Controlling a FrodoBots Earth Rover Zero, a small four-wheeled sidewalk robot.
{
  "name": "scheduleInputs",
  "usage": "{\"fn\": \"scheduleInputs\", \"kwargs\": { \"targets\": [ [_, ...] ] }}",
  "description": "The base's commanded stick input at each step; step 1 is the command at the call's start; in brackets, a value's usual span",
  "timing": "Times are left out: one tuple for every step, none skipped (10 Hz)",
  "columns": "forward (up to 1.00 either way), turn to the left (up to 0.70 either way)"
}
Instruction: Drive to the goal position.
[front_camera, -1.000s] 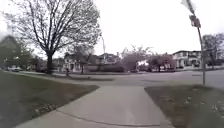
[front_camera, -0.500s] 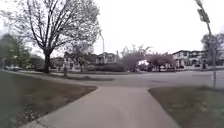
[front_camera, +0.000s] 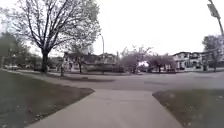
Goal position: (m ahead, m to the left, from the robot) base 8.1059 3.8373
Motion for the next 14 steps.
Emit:
{"fn": "scheduleInputs", "kwargs": {
  "targets": [
    [0.85, 0.00],
    [0.85, 0.00],
    [0.85, 0.00],
    [0.85, 0.00],
    [0.85, 0.00],
    [0.85, 0.00],
    [0.00, 0.00],
    [0.00, 0.00],
    [0.00, 0.00],
    [0.00, 0.00],
    [0.00, 0.00],
    [0.00, 0.00],
    [0.00, 0.00],
    [0.00, 0.00]
  ]
}}
